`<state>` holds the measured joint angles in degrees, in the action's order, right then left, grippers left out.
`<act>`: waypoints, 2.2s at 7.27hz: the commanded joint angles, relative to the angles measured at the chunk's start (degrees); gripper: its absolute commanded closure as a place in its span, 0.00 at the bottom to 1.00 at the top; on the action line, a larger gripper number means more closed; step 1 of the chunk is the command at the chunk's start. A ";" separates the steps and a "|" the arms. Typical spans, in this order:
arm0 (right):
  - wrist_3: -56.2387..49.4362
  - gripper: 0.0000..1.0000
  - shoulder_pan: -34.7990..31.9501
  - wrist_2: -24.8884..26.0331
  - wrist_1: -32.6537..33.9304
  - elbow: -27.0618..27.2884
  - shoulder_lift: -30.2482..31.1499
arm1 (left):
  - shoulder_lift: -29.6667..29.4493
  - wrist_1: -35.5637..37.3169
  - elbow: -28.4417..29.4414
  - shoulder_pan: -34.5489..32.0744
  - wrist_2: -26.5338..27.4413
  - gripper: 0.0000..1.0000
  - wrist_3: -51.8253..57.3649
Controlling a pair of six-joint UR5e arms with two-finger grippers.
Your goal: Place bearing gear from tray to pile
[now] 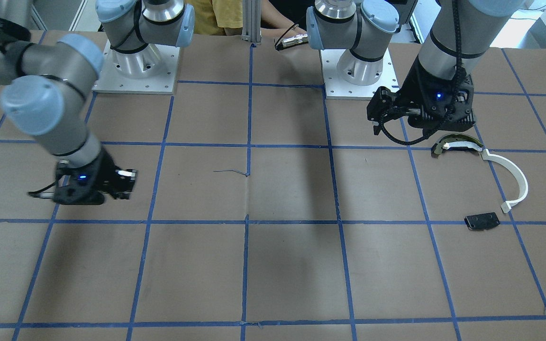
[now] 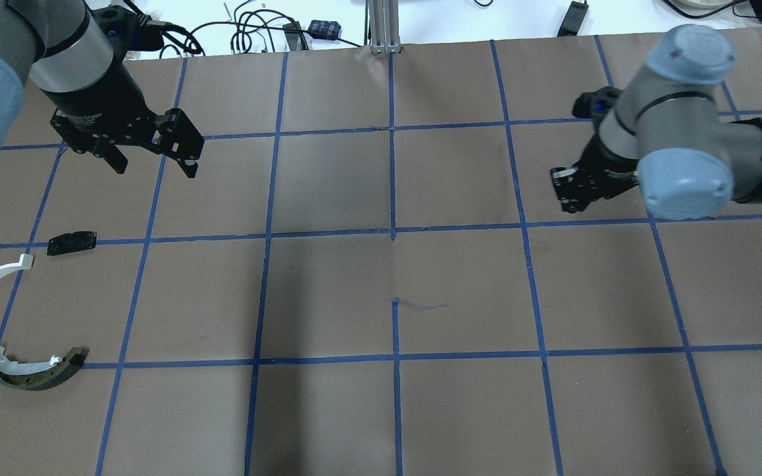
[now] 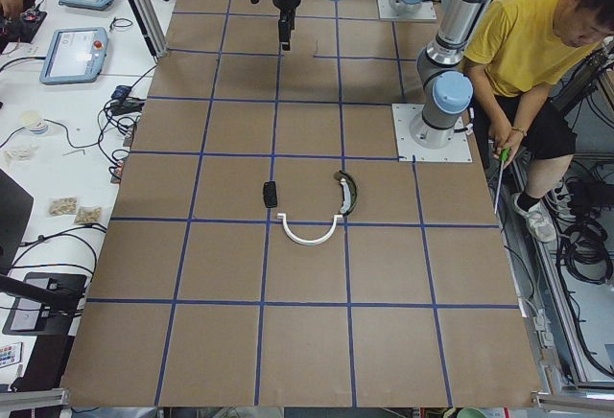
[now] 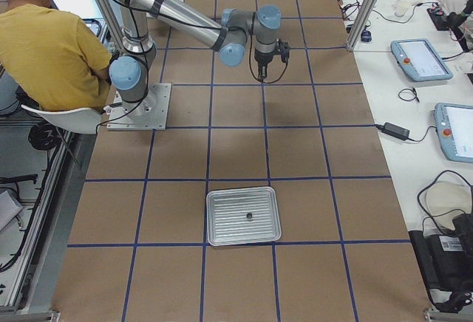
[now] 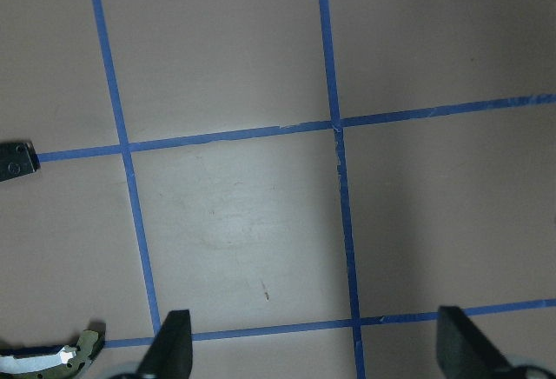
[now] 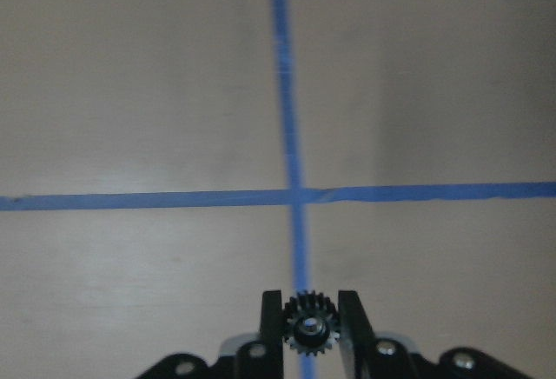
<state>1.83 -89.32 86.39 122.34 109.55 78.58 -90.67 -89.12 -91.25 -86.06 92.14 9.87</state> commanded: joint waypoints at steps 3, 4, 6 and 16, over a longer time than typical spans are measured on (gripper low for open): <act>32.97 0.70 -28.60 -0.08 18.95 -1.08 -11.05 | 0.05 0.00 0.02 0.10 -0.12 0.00 -0.03; 32.54 0.67 -28.89 -0.17 18.72 -1.44 -12.29 | -0.04 -0.17 0.02 0.36 0.58 0.00 -0.12; 31.41 0.00 -28.80 0.79 18.90 -1.27 -12.57 | -0.39 -0.26 0.02 0.45 0.24 0.00 -0.12; -65.12 0.00 48.30 3.26 2.60 -6.18 -4.09 | -14.16 19.05 -9.20 -17.29 -2.49 0.02 -8.09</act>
<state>-50.91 -50.13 90.78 120.08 103.78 78.79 -101.90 -73.23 -99.31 -101.20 89.87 3.98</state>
